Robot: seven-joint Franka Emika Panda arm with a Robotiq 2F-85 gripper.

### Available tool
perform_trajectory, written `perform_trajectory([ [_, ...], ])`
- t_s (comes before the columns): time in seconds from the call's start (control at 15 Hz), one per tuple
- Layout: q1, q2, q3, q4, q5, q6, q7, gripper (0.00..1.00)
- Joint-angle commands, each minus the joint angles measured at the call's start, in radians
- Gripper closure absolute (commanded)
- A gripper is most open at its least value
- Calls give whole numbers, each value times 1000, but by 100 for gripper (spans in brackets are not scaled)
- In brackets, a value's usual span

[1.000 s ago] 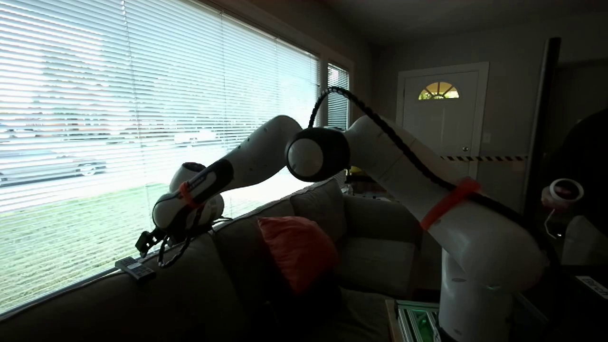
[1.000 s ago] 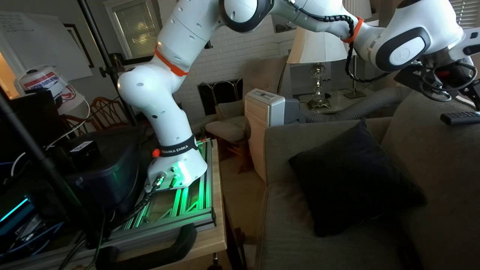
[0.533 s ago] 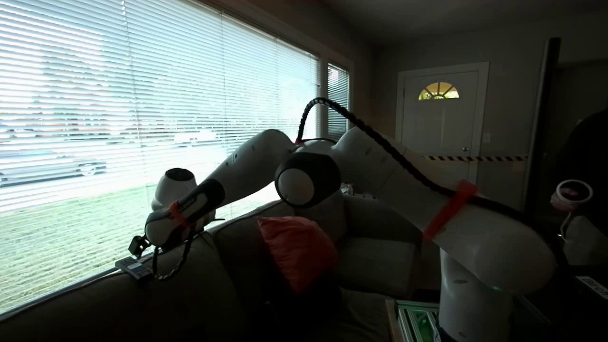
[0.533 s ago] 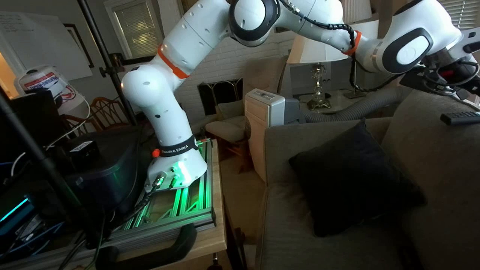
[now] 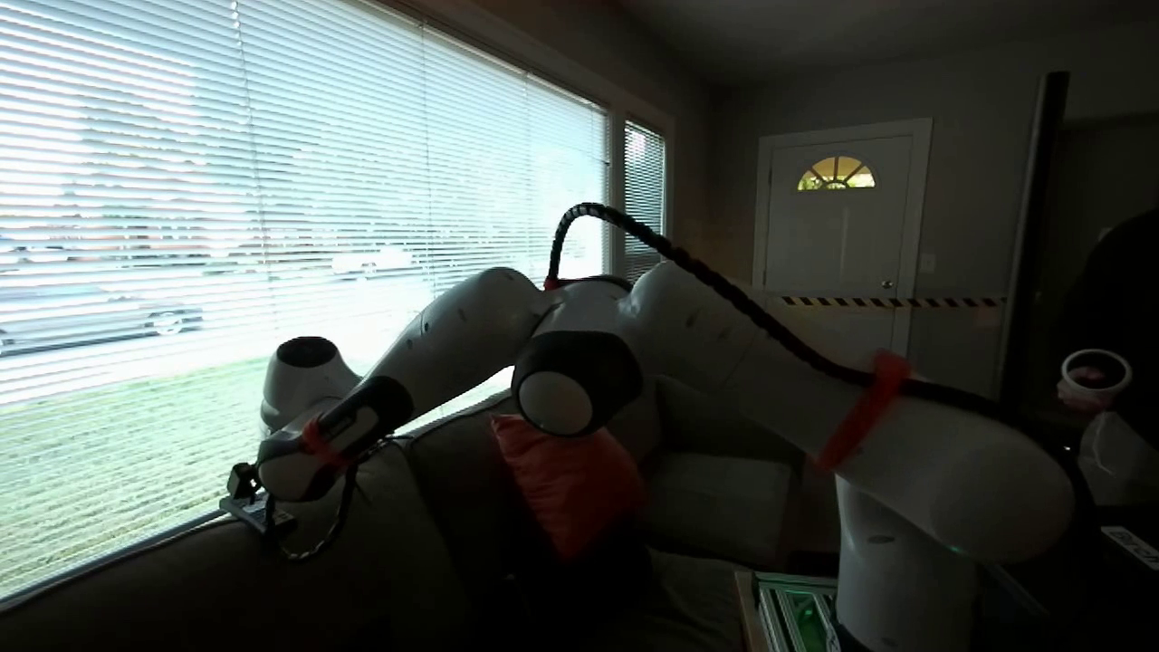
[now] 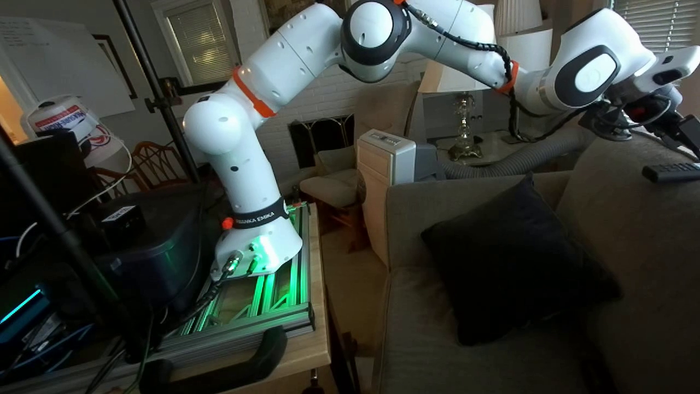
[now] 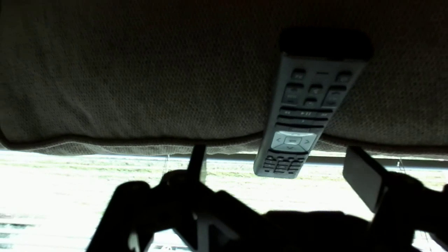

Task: Move the remote and place it on the black cushion

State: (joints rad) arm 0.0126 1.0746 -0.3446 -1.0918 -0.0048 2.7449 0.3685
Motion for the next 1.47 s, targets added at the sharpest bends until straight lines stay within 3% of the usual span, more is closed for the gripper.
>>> perform_trajectory([
  [0.0,10,40,-18,58,-10,-65,90,0],
  [0.67,-3,51,13,71,4,-119,170,0],
  [1.33,-38,41,92,59,32,-122,137,0],
  [1.4,-45,40,107,58,38,-116,126,13],
])
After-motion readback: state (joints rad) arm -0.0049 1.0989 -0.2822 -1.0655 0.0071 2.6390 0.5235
